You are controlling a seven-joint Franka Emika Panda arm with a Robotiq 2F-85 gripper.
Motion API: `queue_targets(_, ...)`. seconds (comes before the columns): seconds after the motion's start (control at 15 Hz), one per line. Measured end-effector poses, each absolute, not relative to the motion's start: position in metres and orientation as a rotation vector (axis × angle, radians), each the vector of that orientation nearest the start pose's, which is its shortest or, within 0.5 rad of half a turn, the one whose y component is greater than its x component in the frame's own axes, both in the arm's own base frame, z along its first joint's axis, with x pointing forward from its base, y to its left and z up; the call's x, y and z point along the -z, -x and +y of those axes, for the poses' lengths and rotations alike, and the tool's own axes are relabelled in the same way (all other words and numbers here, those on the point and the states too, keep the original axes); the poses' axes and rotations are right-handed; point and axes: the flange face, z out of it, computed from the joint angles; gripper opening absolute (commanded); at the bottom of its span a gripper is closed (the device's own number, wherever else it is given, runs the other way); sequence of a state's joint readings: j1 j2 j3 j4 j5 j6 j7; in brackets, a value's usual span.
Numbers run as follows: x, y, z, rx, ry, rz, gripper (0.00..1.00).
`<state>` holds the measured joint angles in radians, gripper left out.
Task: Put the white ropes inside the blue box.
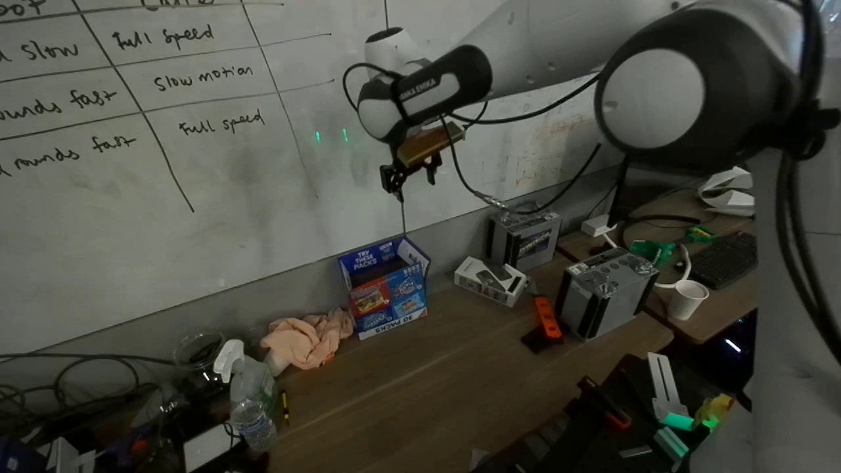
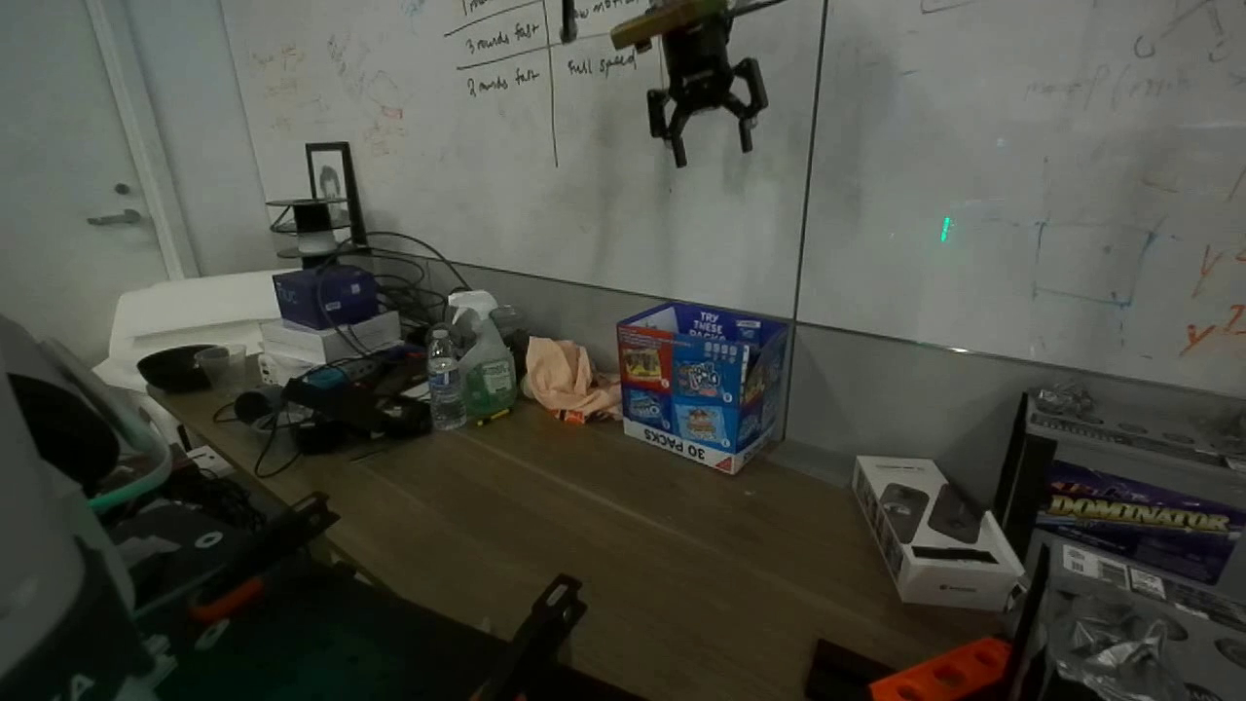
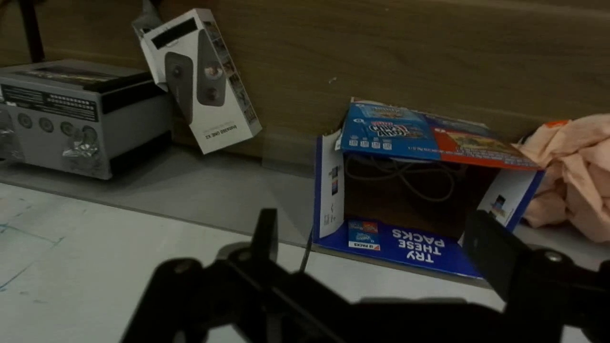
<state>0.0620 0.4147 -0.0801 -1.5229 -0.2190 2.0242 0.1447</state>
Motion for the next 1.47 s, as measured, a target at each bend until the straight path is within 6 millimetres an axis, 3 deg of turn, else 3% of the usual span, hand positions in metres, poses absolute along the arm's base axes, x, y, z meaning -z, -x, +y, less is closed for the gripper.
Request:
queue_targets(0.2,-0.464,-0.646,-0.034,0.151,3.352,-0.002,1.0)
queue_targets(0.4,-0.481,-0.599,-0.047,0.12,3.274,-0.129,1.0)
queue_targets(0.6,-0.483,-0.545,-0.056,0.065,3.178,-0.175,1.0)
queue_targets(0.93,-0.464,-0.463,-0.063,-0.024,3.142,-0.144,1.0)
queue_targets(1.13,-0.452,-0.435,-0.065,-0.06,3.132,-0.138,1.0)
queue_targets(1.47,-0.428,-0.418,-0.068,-0.141,3.13,-0.136,1.0)
